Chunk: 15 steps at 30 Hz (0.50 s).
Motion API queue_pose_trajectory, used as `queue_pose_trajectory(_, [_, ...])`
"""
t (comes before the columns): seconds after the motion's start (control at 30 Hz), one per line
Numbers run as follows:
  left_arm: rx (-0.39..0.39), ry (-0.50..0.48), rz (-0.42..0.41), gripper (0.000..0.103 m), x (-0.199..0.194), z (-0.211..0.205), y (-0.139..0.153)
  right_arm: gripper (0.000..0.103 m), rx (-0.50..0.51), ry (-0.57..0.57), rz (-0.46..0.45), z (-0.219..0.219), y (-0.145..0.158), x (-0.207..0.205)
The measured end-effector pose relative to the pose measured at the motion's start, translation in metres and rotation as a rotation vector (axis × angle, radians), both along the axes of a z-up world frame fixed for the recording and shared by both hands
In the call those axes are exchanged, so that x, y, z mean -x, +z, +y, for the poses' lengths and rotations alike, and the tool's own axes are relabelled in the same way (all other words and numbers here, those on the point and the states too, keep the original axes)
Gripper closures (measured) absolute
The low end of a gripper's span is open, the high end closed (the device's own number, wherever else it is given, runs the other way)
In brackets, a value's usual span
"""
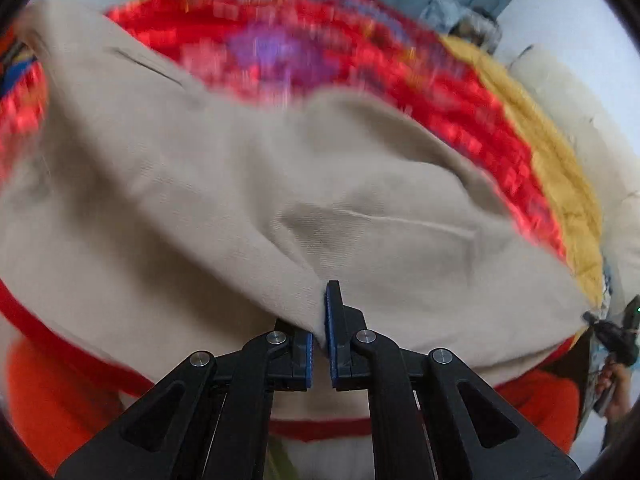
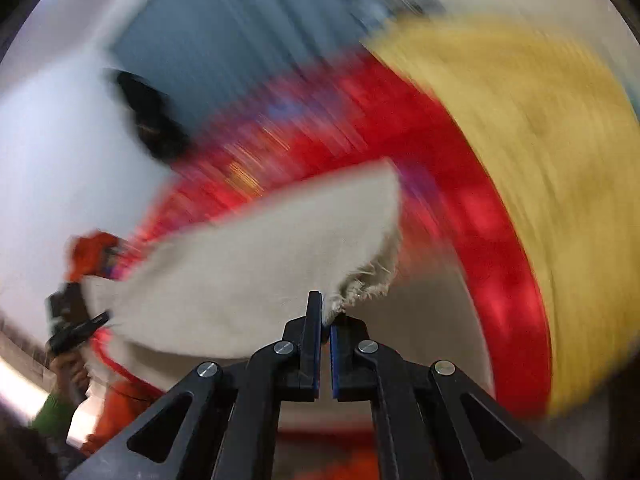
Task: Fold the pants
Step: 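Fold the held hem over the trousers with the right tool while the left tool grasps the waist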
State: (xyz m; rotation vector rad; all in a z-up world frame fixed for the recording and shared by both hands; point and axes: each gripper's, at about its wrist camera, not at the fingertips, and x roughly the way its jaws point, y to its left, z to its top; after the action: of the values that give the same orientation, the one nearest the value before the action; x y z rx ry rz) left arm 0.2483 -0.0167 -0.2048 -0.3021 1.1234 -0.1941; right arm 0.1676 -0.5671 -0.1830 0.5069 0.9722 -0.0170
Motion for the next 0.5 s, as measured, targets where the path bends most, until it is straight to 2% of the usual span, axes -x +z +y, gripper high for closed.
queue_pose_trajectory(0.03, [-0.021, 0.007, -0.006, 0.099, 0.002, -0.005, -0.003, 0.100, -0.013, -0.046, 0.062, -0.006, -0.028, 0.006])
queue_pose_trajectory(0.07, [-0.022, 0.007, -0.014, 0.099, 0.004, -0.007, -0.002, 0.100, -0.022, -0.073, 0.091, -0.009, -0.042, 0.009])
queue_pose_trajectory(0.13, [-0.025, -0.001, -0.028, 0.099, 0.007, -0.009, 0.005, 0.100, -0.050, -0.119, 0.097, -0.012, -0.055, 0.015])
queue_pose_trajectory(0.2, [-0.046, -0.011, -0.040, 0.099, 0.005, -0.012, 0.010, 0.100, -0.054, -0.143, 0.079, -0.015, -0.054, 0.015])
queue_pose_trajectory(0.3, [-0.054, -0.027, -0.051, 0.099, 0.007, -0.019, 0.014, 0.100, 0.033, -0.129, 0.075, -0.013, -0.048, 0.009])
queue_pose_trajectory(0.4, [-0.100, -0.061, -0.083, 0.099, 0.018, -0.030, 0.014, 0.100, 0.114, -0.131, 0.040, -0.011, -0.027, 0.010])
queue_pose_trajectory(0.5, [-0.092, -0.067, -0.050, 0.099, 0.022, -0.032, 0.003, 0.100, 0.126, -0.175, 0.047, -0.017, -0.024, 0.016])
